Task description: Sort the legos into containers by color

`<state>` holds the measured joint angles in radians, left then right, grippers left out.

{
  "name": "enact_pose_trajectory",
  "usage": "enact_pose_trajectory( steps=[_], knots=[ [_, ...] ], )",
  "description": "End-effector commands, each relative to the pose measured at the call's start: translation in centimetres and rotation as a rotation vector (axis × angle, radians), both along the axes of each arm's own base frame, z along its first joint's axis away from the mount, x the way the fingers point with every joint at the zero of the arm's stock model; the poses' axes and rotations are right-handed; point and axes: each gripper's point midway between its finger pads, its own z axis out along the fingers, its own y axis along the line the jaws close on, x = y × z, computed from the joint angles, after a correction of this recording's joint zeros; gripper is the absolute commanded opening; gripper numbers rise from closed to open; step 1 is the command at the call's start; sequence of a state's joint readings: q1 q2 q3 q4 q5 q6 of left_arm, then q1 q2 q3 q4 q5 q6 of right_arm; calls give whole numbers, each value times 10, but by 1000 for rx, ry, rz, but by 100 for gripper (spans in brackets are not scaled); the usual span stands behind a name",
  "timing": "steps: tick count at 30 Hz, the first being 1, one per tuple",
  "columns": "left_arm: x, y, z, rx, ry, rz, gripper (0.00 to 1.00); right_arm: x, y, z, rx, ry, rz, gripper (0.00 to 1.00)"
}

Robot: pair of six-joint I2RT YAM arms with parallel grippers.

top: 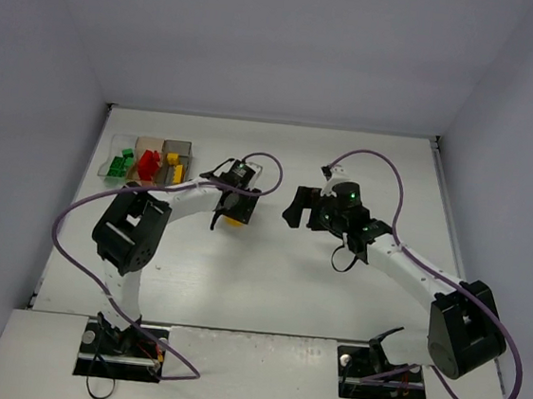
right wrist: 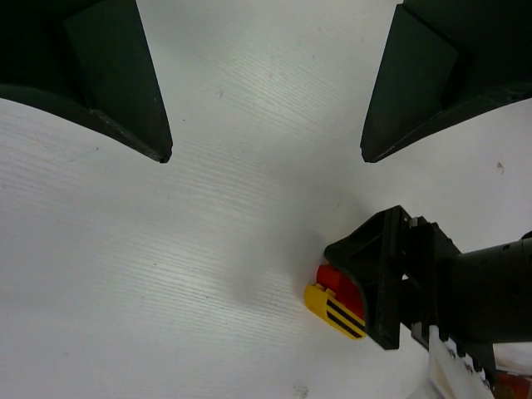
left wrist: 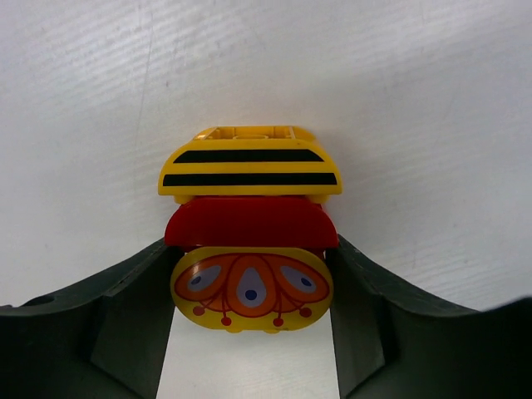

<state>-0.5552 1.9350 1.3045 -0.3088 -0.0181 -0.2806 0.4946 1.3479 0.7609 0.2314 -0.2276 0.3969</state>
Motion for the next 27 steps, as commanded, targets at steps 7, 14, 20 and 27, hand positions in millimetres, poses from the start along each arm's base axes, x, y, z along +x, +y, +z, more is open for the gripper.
enact_pose_trajectory(
  steps=[7,14,20,27],
  knots=[
    [-21,-10,93,-147,-258,-274,22,1,22,80,213,-105,160,89],
    [-48,-21,156,-246,-441,-488,22,-16,60,105,328,-46,379,79],
    [-67,-29,177,-267,-523,-617,25,-20,76,128,376,-48,450,82],
    [-79,-40,187,-246,-588,-721,26,-23,89,137,391,-44,487,83]
  ],
)
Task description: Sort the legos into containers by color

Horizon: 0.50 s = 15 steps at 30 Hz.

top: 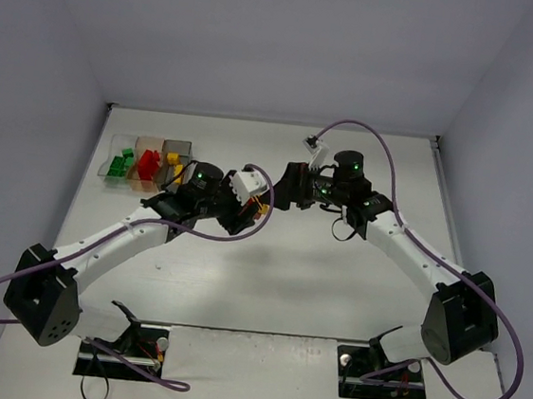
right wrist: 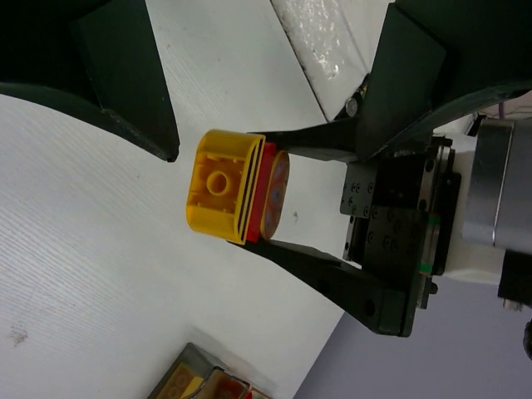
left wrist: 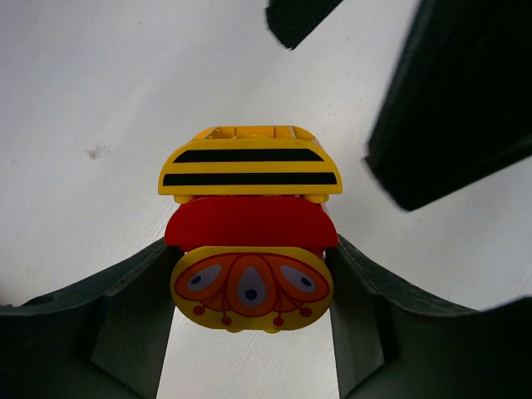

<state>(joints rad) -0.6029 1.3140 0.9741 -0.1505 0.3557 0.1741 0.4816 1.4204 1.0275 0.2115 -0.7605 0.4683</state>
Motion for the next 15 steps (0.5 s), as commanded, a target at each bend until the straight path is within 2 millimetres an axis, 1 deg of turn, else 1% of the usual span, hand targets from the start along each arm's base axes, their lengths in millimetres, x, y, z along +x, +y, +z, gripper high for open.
enact_pose_trajectory(
  steps=[1,9,15],
  knots=[
    [1,-16,43,-65,-162,-87,26,0,13,30,61,-59,52,83],
    [-2,-22,64,-87,-235,-110,26,2,12,18,34,-40,32,83],
    [-4,-21,69,-93,-254,-115,26,-1,15,9,25,-19,48,79]
  ],
)
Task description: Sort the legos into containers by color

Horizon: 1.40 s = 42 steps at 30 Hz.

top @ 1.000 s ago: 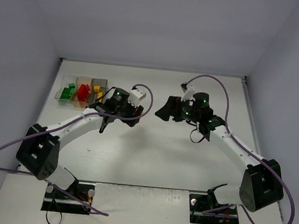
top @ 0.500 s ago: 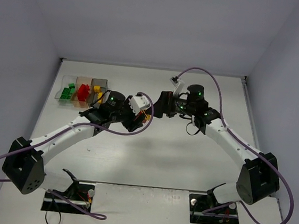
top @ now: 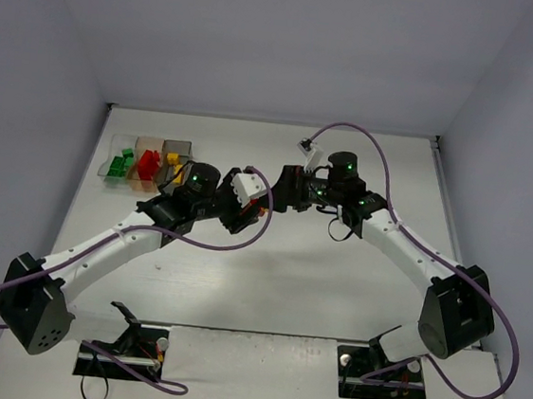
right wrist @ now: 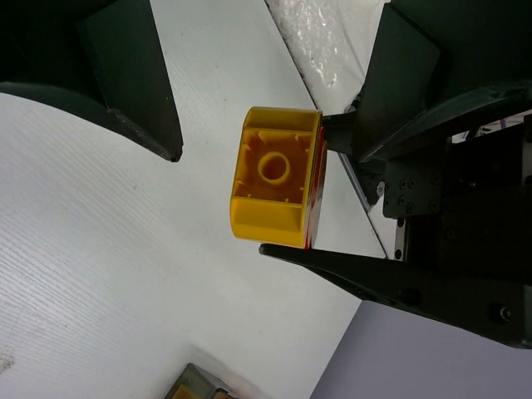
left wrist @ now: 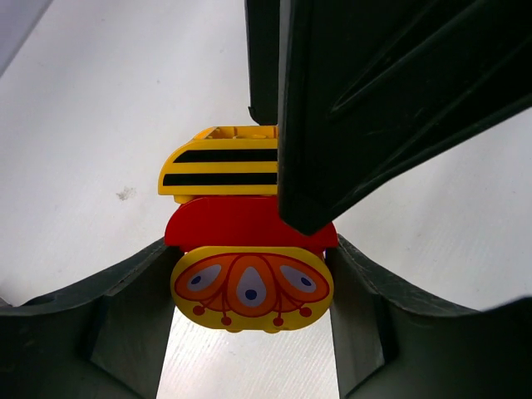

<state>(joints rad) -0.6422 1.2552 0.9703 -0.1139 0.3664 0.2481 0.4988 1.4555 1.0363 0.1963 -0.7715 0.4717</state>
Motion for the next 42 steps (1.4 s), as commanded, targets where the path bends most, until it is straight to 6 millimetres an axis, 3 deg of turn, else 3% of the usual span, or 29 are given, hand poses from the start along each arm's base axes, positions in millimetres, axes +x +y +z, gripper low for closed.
enact_pose_trajectory(
  steps=[1,12,15,17,19,20,25,35,42],
  knots=[
    [4,-10,42,-76,-133,-37,26,4,8,21,42,-61,23,79],
    [5,-19,34,-46,-130,-52,26,3,9,14,34,-49,33,58],
    [7,-20,34,-41,-134,-55,27,2,9,12,31,-45,33,44],
    [8,-19,30,-28,-127,-50,26,1,8,14,33,-50,30,20],
    [9,-17,26,-16,-124,-44,26,2,6,14,33,-48,25,3],
    [8,-17,23,-13,-120,-41,26,1,5,14,34,-48,25,0],
    [9,-12,15,6,-116,-19,26,3,-8,8,36,-27,5,0],
    [12,-3,11,21,-118,26,26,10,-20,10,34,-41,-27,0],
    [11,5,-4,34,-76,52,26,19,-37,15,33,-68,-70,0]
  ],
)
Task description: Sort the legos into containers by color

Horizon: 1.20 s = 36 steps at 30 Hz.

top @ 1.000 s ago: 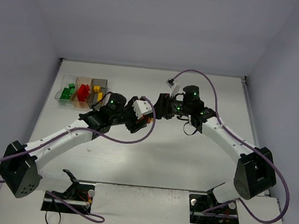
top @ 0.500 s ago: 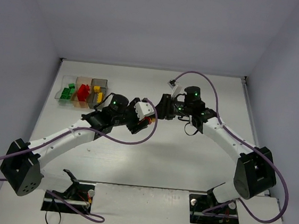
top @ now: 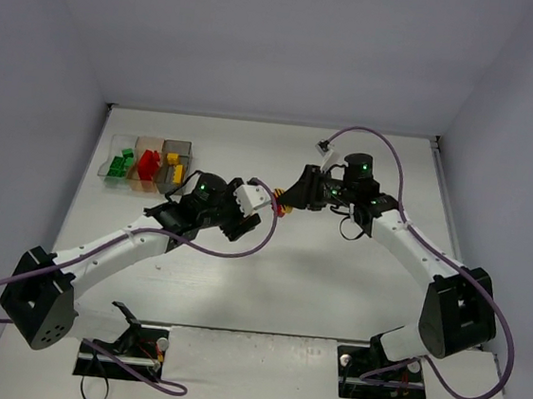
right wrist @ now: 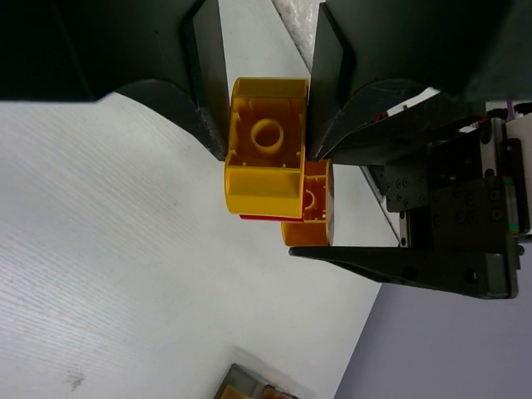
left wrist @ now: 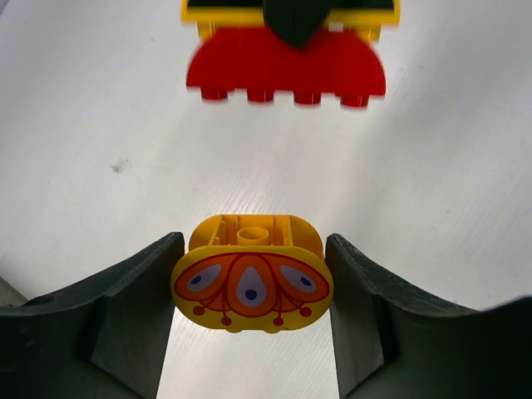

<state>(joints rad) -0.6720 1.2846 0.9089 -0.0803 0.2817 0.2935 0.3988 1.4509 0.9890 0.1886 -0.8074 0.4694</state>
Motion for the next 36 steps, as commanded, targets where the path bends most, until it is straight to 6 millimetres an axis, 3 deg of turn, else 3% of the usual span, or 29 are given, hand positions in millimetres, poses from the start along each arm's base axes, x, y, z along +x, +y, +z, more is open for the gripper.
enact_pose_trajectory(
  steps=[1,5,6,9,10,11,12,13,14,15,16,18,20,21,24,27,31,36],
  knots=[
    [11,2,27,-57,-63,39,26,6,-9,32,37,-122,-14,0],
    [37,30,33,-70,-77,190,26,10,-19,34,29,-144,-34,0],
    [55,53,33,-82,-65,298,26,10,-21,33,26,-145,-38,0],
    [86,90,52,-151,-35,480,26,8,-24,30,19,-146,-36,0],
    [103,117,48,-141,-19,582,26,8,-25,29,15,-148,-37,0],
    [113,128,50,-142,-14,636,26,7,-25,27,13,-143,-37,0],
    [122,136,64,-157,-17,684,26,5,-25,24,11,-139,-35,0],
    [136,153,54,-127,2,756,27,5,-26,23,9,-139,-37,0],
    [146,156,65,-154,9,805,30,4,-26,22,8,-138,-34,0],
    [157,164,52,-130,35,865,30,3,-26,20,5,-135,-35,0],
    [164,178,51,-130,41,932,32,2,-27,18,4,-134,-35,0],
    [180,184,44,-144,85,1013,32,2,-28,17,1,-134,-36,0],
    [188,198,39,-171,104,1142,32,0,-29,17,-1,-136,-36,0],
    [191,201,26,-152,133,1186,32,0,-30,16,-1,-135,-39,0],
    [203,209,23,-223,147,1325,34,-1,-34,15,-3,-134,-50,0],
    [205,217,13,-230,165,1414,41,-1,-37,14,-4,-132,-56,0],
    [203,233,3,-272,186,1528,42,-3,-42,16,-3,-137,-68,0],
    [203,237,-18,-316,269,1565,45,-6,-45,16,-5,-137,-76,0]
  ],
)
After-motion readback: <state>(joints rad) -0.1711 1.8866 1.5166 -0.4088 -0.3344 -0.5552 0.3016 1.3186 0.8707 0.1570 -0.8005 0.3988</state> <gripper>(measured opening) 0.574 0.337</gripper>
